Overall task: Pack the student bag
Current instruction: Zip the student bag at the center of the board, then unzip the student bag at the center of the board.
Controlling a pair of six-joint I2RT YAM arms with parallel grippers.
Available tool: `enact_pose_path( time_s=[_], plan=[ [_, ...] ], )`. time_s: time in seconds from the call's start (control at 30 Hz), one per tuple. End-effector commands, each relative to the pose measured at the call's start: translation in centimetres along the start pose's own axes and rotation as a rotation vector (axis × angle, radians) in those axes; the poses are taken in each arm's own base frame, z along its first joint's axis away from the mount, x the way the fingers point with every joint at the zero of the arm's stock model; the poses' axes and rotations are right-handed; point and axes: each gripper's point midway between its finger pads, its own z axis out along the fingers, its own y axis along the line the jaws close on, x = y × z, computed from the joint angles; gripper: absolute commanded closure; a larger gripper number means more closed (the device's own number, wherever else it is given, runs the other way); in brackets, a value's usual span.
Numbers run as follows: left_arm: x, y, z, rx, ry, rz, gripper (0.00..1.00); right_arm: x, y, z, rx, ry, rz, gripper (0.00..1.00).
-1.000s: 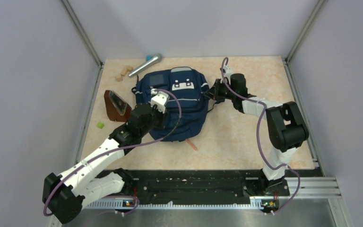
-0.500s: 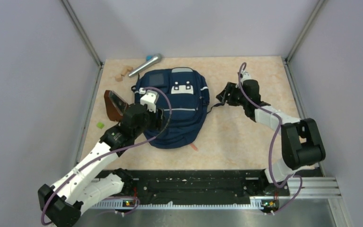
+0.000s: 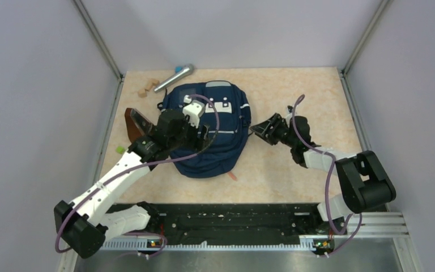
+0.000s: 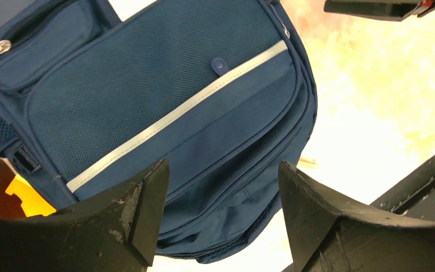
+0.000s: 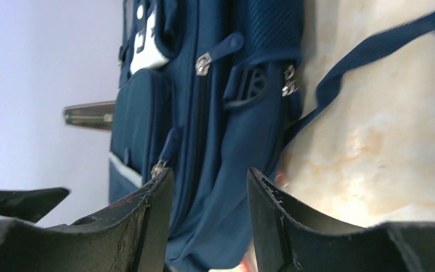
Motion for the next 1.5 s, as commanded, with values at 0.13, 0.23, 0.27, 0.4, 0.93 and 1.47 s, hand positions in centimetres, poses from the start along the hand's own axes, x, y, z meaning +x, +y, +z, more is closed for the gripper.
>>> enact_pose_path(
  time_s=[0.13,0.23,0.27,0.4,0.93,1.47],
  plan=[
    [-1.4,-0.6,0.7,0.067,0.035,0.225,0.27,1.3,6.4,0.5,-0.212,-0.017,0.155,0.51],
    [-0.4,0.8,1.5,-0.005,0.058,0.234,0.28,1.8,6.6,1.0,-0.225,-0.013,0.203,0.52],
    [0.0,1.3,1.7,-0.031,0.071,0.236,0.28,1.9,6.6,1.1,-0.228,-0.010,0.219,0.52],
    [1.1,1.4,2.5,-0.028,0.099,0.236,0.28,2.4,6.3,1.9,-0.235,0.005,0.276,0.55],
    [3.8,3.0,4.0,-0.109,0.201,0.233,0.29,3.7,5.5,4.1,-0.239,0.023,0.362,0.60],
    [5.0,3.2,4.5,-0.107,0.239,0.240,0.42,2.7,7.0,2.5,-0.260,-0.015,0.348,0.63]
  ],
)
